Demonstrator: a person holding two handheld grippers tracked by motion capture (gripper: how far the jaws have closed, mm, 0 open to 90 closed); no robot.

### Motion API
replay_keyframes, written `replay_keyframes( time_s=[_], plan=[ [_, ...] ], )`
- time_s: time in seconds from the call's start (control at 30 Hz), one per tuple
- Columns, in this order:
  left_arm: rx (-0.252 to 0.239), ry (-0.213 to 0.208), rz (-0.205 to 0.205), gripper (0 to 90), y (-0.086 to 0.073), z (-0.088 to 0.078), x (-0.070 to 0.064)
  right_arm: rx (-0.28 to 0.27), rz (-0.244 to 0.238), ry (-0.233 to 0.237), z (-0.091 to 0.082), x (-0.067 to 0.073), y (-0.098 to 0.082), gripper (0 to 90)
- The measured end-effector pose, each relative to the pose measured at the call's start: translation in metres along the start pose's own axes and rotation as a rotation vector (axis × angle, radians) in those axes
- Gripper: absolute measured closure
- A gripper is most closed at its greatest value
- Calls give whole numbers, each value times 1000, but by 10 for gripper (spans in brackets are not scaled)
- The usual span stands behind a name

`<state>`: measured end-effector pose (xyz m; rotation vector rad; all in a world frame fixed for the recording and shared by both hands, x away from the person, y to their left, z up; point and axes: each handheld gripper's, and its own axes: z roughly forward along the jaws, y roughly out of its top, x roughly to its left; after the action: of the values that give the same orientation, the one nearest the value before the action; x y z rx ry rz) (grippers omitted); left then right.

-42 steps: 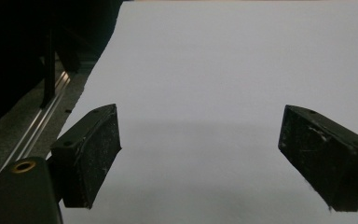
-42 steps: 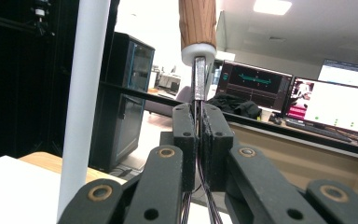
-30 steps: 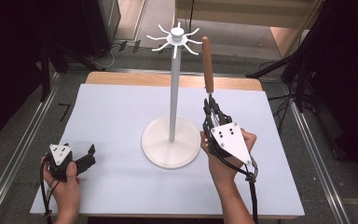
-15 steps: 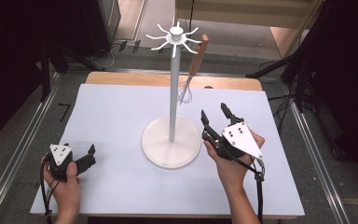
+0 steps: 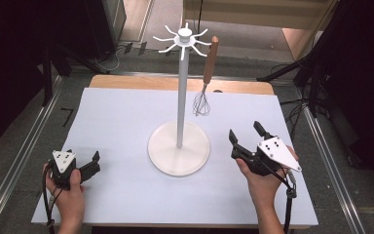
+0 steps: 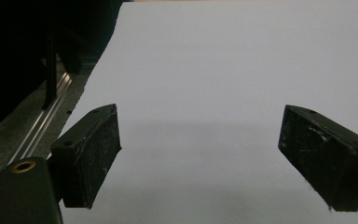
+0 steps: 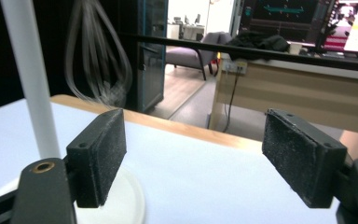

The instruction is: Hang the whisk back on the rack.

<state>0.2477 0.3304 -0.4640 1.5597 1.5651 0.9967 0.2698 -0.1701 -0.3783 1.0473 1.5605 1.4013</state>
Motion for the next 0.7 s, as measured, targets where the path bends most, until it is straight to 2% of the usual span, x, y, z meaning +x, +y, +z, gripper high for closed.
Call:
replay_keyframes(
  time_s=[0.37, 0.7],
  plan=[
    [3, 3, 4, 135, 0, 0, -1, 66, 24, -68, -17, -32, -28, 206],
    [3, 3, 7, 135, 0, 0, -1, 128, 37, -108, -28, -52, -54, 189]
  ],
)
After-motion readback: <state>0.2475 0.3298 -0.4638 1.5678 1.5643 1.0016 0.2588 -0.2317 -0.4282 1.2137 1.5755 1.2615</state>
